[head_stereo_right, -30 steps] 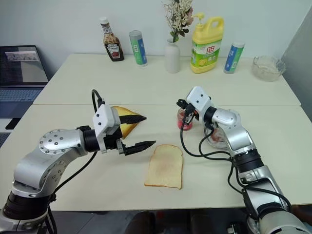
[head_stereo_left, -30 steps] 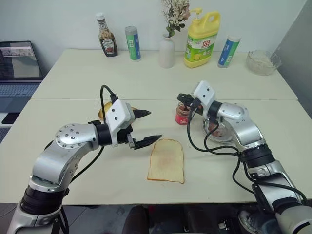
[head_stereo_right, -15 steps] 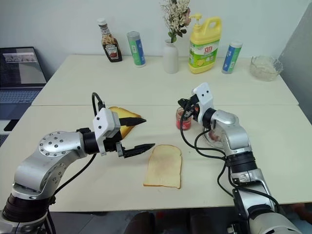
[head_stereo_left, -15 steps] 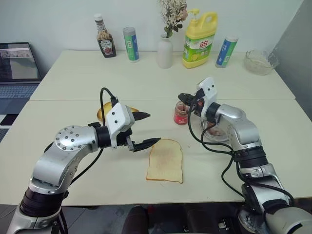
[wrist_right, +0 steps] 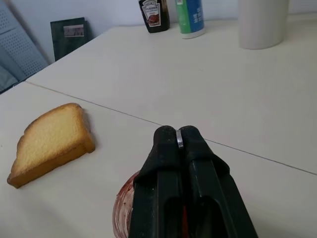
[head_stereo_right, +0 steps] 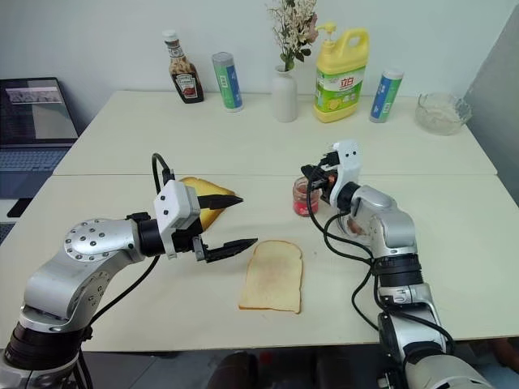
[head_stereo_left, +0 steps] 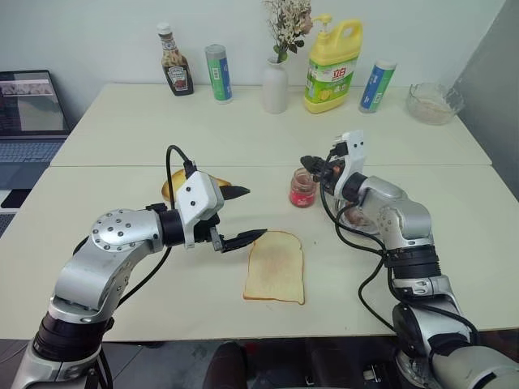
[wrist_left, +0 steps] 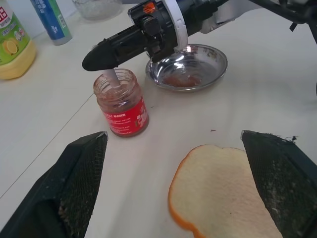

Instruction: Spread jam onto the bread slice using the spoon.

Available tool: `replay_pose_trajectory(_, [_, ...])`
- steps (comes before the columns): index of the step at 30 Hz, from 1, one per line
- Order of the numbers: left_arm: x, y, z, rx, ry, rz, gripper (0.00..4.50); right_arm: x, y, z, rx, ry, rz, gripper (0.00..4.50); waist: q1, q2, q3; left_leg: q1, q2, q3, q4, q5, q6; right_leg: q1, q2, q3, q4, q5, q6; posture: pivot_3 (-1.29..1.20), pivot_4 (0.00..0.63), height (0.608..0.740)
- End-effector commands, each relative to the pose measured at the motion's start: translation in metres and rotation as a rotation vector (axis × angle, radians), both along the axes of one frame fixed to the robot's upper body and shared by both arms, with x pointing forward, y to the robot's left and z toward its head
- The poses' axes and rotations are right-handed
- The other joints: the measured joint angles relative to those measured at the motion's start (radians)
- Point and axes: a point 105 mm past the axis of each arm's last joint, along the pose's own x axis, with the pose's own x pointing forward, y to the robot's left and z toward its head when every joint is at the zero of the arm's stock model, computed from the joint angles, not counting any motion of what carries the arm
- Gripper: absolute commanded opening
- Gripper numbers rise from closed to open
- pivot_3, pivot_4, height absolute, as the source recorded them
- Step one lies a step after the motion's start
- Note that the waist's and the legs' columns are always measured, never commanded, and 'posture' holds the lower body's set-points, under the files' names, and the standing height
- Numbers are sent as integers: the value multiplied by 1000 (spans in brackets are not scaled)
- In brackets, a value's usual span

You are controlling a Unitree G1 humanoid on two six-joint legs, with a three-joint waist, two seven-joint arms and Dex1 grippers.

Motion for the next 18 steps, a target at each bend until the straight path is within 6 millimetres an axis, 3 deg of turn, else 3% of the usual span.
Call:
replay_pose_trajectory(1, [-3,-5,6,9,-39,-29,4500,0,-3,11,75,-6,-11,43,0,0,0,0,0,0,0,0,0,0,0,0,0,0,0,0,150,740])
replay_pose_trajectory(18, [-2,-4,5,23,-41,-33,4500,4,-16,31,307,58,-78,43,-1,0,0,0,0,0,0,0,0,0,0,0,0,0,0,0,150,740])
